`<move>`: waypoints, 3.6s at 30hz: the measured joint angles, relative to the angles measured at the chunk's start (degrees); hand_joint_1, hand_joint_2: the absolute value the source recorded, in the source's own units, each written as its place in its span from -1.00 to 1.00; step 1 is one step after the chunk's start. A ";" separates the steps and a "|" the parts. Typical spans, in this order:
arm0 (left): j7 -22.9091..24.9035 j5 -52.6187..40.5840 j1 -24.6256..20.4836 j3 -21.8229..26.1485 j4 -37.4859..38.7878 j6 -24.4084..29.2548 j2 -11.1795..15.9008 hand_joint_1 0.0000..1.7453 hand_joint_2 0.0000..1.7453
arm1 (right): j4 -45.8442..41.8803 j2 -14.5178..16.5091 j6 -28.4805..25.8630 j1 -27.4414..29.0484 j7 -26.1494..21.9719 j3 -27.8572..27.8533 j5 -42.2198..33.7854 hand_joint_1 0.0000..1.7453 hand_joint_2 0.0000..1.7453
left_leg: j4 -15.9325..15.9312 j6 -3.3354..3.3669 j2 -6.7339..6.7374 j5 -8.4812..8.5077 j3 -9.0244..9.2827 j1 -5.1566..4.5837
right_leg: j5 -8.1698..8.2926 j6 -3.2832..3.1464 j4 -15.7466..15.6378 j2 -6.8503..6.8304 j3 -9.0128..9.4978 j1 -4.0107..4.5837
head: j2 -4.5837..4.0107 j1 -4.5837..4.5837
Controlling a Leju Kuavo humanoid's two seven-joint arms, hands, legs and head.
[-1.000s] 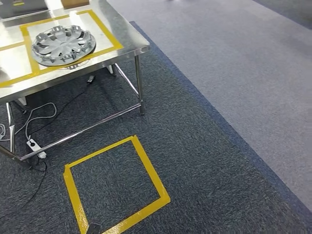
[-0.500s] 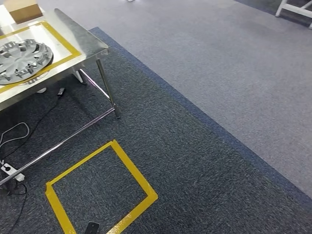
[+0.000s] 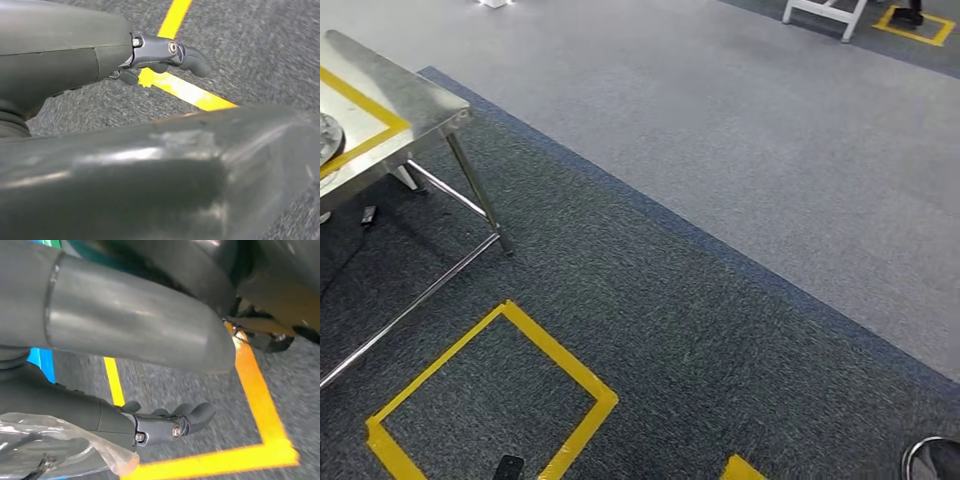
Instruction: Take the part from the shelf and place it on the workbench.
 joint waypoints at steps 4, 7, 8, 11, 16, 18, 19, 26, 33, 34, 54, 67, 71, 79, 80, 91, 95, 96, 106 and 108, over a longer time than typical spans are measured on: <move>0.02 -0.03 -0.22 -0.03 0.00 -0.07 -0.17 -1.00 -1.00 | 0.00 -0.11 0.01 -0.14 0.00 0.00 0.01 -1.00 -1.00 | 0.71 -1.01 2.61 -0.55 0.01 -0.18 | 4.74 -0.35 -13.33 -3.14 8.50 -0.11 | 0.00 -0.04; 0.04 -0.07 -0.42 -0.04 0.00 -0.08 -0.23 -1.00 -1.00 | 0.02 -0.17 0.02 -0.12 0.02 -0.02 0.00 -1.00 -1.00 | 0.93 -2.09 3.82 -0.63 0.21 -0.31 | 4.92 -1.88 -14.93 -2.77 9.03 0.27 | 0.00 -0.22; 0.04 -0.07 -0.50 -0.04 -0.01 -0.08 -0.25 -1.00 -1.00 | 0.03 -0.21 0.02 0.03 0.04 -0.03 -0.01 -1.00 -1.00 | 1.08 -2.43 3.82 -0.82 0.26 -0.16 | 5.05 -2.30 -14.98 -2.31 8.91 0.26 | 0.00 -0.21; 0.03 -0.09 -0.46 -0.06 -0.02 -0.08 -0.24 -1.00 -1.00 | 0.05 -0.28 0.03 -0.04 0.05 -0.05 0.00 -1.00 -1.00 | 6.94 -3.08 0.24 -5.12 -1.94 0.19 | 5.67 -3.47 -15.22 -0.62 8.75 0.12 | 0.00 -0.54; 0.04 -0.09 -0.14 -0.07 -0.02 -0.07 -0.18 -1.00 -1.00 | 0.07 -0.28 0.09 0.00 0.04 -0.05 -0.01 -1.00 -1.00 | 15.68 -2.23 -2.43 -6.97 -5.79 -0.13 | 6.04 -3.94 -15.11 3.22 8.48 0.66 | 0.00 -0.76; 0.04 -0.09 -0.13 -0.07 -0.02 -0.07 -0.07 -1.00 -1.00 | 0.07 -0.21 0.09 -0.05 0.04 -0.06 0.00 -1.00 -1.00 | 8.08 -1.11 -4.66 -2.59 -2.55 -0.36 | 6.15 -3.86 -15.05 4.82 8.55 0.82 | 0.00 -0.71; 0.05 -0.09 -0.12 -0.07 -0.01 -0.05 0.00 -1.00 -1.00 | 0.08 -0.15 0.10 -0.14 0.04 -0.06 0.01 -1.00 -1.00 | 4.74 -0.60 -5.99 -1.23 -1.19 -0.44 | 6.24 -3.73 -14.98 5.56 8.44 0.83 | 0.00 -0.70; 0.29 -0.46 -0.41 -0.11 0.00 0.15 -0.02 -1.00 -1.00 | 0.17 -0.06 0.34 0.13 0.08 -0.04 0.09 -1.00 -1.00 | -0.85 0.18 -4.12 0.58 0.51 -0.25 | 4.68 -1.74 -11.48 4.28 4.89 0.50 | 0.00 -0.64; 0.41 -0.57 -0.22 -0.39 0.00 0.14 -0.18 -1.00 -1.00 | 0.17 -0.28 0.65 0.03 0.29 -0.04 0.20 -1.00 -1.00 | -0.44 -0.48 2.00 0.22 0.28 -0.36 | 3.57 0.13 -8.18 -1.75 4.79 -0.67 | 0.00 -0.36; 0.41 -0.58 -0.24 -0.43 0.00 0.14 -0.13 -1.00 -1.00 | 0.17 -0.30 0.74 -0.10 0.36 -0.04 0.22 -1.00 -1.00 | -0.10 -0.93 2.62 -0.09 0.31 -0.42 | 4.58 0.12 -11.63 -3.03 6.96 -0.79 | 0.00 -0.36; 0.44 -0.60 -0.45 -0.56 -0.01 0.17 0.01 -1.00 -1.00 | 0.20 -0.35 1.04 -0.04 0.76 -0.04 0.45 -1.00 -1.00 | 0.49 0.77 -5.96 -0.31 0.17 -1.59 | 6.92 -2.74 -14.81 7.72 6.93 0.53 | 0.00 -1.71; 0.49 -0.68 -0.32 -0.77 -0.02 0.11 -0.18 -1.00 -1.00 | 0.20 -0.44 1.13 -0.38 0.75 -0.04 0.43 -1.00 -1.00 | 0.83 -2.04 3.80 -1.51 0.80 -0.61 | 5.32 -0.65 -13.87 -3.58 7.65 -0.41 | 0.00 -1.42; 0.49 -0.68 -0.56 -0.94 -0.02 0.11 -0.26 -1.00 -1.00 | 0.20 -0.62 1.11 -0.14 0.80 -0.06 0.43 -1.00 -1.00 | 2.86 -2.83 2.32 -3.48 0.56 -0.02 | 5.61 -2.56 -13.85 -1.31 7.44 -0.28 | 0.00 -1.63; 0.50 -0.68 -0.18 -0.96 -0.02 0.11 -0.21 -1.00 -1.00 | 0.21 -0.61 1.14 -0.19 0.79 -0.05 0.41 -1.00 -1.00 | 10.15 -0.91 -4.30 -4.01 -3.51 -0.74 | 6.09 -3.52 -13.88 5.23 7.28 0.47 | 0.00 -1.79; 0.50 -0.68 -0.16 -0.96 -0.01 0.12 -0.18 -1.00 -1.00 | 0.21 -0.59 1.14 -0.25 0.78 -0.04 0.41 -1.00 -1.00 | 6.39 -0.56 -5.82 -2.21 -2.02 -0.84 | 6.18 -3.45 -13.83 6.08 7.23 0.49 | 0.00 -1.78; 0.52 -0.68 -0.08 -0.98 0.00 0.10 -0.31 -1.00 -1.00 | 0.24 -0.61 1.16 -0.27 0.77 -0.04 0.41 -1.00 -1.00 | -0.34 0.33 -0.41 0.05 -0.02 -1.08 | -0.91 -0.92 1.06 0.33 -1.07 0.31 | 0.00 -1.17; 0.51 -0.68 -0.23 -0.98 0.00 0.10 -0.38 -1.00 -1.00 | 0.24 -0.66 1.17 -0.13 0.77 -0.04 0.41 -1.00 -1.00 | 0.24 -0.43 2.53 -0.50 0.01 -0.98 | 4.13 -0.49 -10.35 -2.52 6.13 0.07 | 0.00 -1.14; 0.51 -0.68 -0.24 -0.98 0.00 0.10 -0.36 -1.00 -1.00 | 0.24 -0.67 1.17 -0.25 0.76 -0.04 0.41 -1.00 -1.00 | 0.53 -0.75 3.07 -0.73 0.02 -1.07 | 4.79 -0.84 -13.09 -3.30 7.79 0.18 | 0.00 -1.20; 0.51 -0.68 -0.21 -1.00 -0.01 0.10 -0.30 -1.00 -1.00 | 0.24 -0.76 1.20 -0.43 0.77 -0.04 0.40 -1.00 -1.00 | 17.52 -2.67 -2.01 -9.40 -6.84 -0.43 | 5.71 -4.02 -14.78 1.76 8.20 0.36 | 0.00 -1.58; 0.52 -0.68 -0.15 -1.00 -0.01 0.10 -0.28 -1.00 -1.00 | 0.24 -0.76 1.19 -0.27 0.78 -0.04 0.41 -1.00 -1.00 | 15.80 -2.38 -2.17 -6.95 -6.31 -0.43 | 5.79 -4.03 -14.76 3.09 8.25 0.40 | 0.00 -1.57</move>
